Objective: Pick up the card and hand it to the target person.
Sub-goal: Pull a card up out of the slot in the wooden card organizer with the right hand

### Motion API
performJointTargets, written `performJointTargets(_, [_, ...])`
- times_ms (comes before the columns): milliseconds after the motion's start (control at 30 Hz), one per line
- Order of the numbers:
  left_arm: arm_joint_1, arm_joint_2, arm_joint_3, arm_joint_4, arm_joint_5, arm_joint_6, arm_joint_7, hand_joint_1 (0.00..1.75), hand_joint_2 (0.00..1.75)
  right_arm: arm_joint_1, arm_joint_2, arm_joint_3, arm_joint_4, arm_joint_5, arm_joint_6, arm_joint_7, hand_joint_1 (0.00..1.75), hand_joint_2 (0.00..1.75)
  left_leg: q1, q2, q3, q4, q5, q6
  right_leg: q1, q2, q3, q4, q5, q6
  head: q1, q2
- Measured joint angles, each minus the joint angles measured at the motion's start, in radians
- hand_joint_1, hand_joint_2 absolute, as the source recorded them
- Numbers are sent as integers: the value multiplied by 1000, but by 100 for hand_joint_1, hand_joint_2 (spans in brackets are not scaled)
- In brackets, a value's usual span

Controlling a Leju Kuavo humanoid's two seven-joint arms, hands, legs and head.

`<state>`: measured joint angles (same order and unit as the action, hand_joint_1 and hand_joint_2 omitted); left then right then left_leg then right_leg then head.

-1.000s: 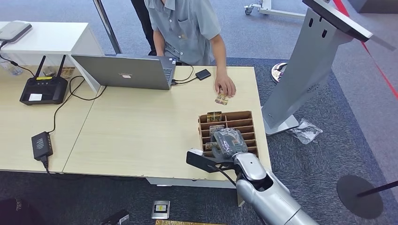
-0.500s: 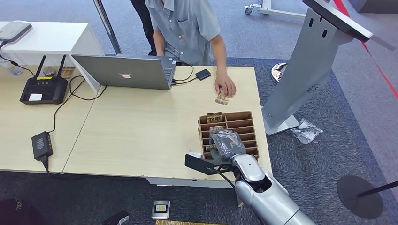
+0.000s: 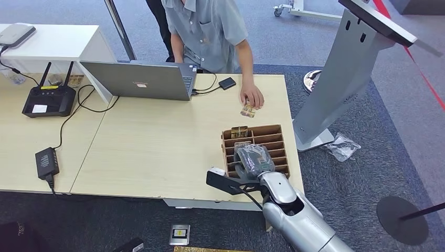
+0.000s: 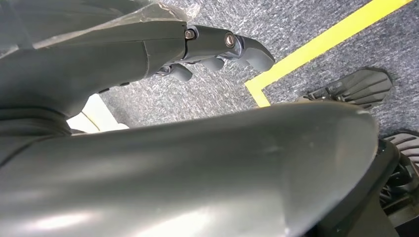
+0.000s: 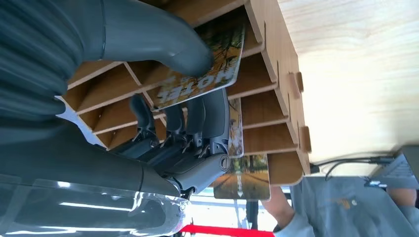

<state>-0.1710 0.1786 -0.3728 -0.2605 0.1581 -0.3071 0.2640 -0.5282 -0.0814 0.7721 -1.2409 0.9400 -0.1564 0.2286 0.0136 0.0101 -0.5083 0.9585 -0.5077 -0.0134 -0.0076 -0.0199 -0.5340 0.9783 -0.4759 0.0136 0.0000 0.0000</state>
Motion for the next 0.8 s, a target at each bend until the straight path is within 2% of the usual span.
performJointTargets(367, [2, 0, 0, 1, 6, 6, -14, 0, 0, 34, -46, -52, -259, 87, -11, -14, 175, 175, 0, -2, 0, 0, 0, 0, 0, -2, 0, 0, 0, 0, 0, 0])
performJointTargets(533, [3, -2, -2, 1, 7, 7, -20, 0, 0, 19, -54, -73, -345, 127, -14, -30, 175, 175, 0, -2, 0, 0, 0, 0, 0, -2, 0, 0, -1, 0, 0, 0])
performJointTargets(633, [-2, -3, -8, -3, 2, 5, -16, 0, 0, -13, -44, -70, -324, 140, -6, -38, 175, 175, 0, -1, -1, 1, 0, 0, 0, -1, -1, 1, 0, 0, 0, 0])
performJointTargets(800, [-15, -6, -20, -7, -7, -1, 1, 0, 0, -72, -5, -43, -199, 153, 7, -46, 175, 175, 0, 0, 0, 0, 1, 0, 0, 0, -1, 0, 1, 0, 0, 0])
